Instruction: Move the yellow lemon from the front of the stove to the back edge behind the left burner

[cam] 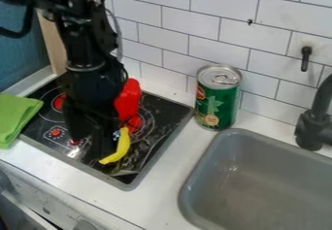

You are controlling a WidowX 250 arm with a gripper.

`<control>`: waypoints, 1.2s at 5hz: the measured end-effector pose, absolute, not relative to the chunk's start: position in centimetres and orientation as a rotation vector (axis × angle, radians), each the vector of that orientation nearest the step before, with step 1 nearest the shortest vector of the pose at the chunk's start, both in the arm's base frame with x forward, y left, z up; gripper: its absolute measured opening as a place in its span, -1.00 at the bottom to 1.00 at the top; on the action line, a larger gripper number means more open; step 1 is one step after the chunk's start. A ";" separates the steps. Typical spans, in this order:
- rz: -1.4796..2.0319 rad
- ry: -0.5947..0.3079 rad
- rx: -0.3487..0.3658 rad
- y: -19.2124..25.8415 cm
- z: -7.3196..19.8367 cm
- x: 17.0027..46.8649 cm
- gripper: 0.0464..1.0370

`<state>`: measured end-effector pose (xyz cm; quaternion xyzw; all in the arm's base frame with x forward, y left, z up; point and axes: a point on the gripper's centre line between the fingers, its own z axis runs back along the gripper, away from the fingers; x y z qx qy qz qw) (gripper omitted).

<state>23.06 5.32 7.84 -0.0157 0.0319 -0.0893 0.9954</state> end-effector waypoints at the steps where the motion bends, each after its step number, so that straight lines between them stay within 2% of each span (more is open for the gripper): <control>1: -0.163 0.079 -0.035 5.4 6.8 23.7 0.93; 3: -0.109 0.032 -0.015 5.8 5.9 24.9 0.93; 4: -0.097 0.024 -0.027 5.8 5.5 25.7 0.93; 6: -0.093 0.061 -0.099 5.4 3.8 26.3 0.87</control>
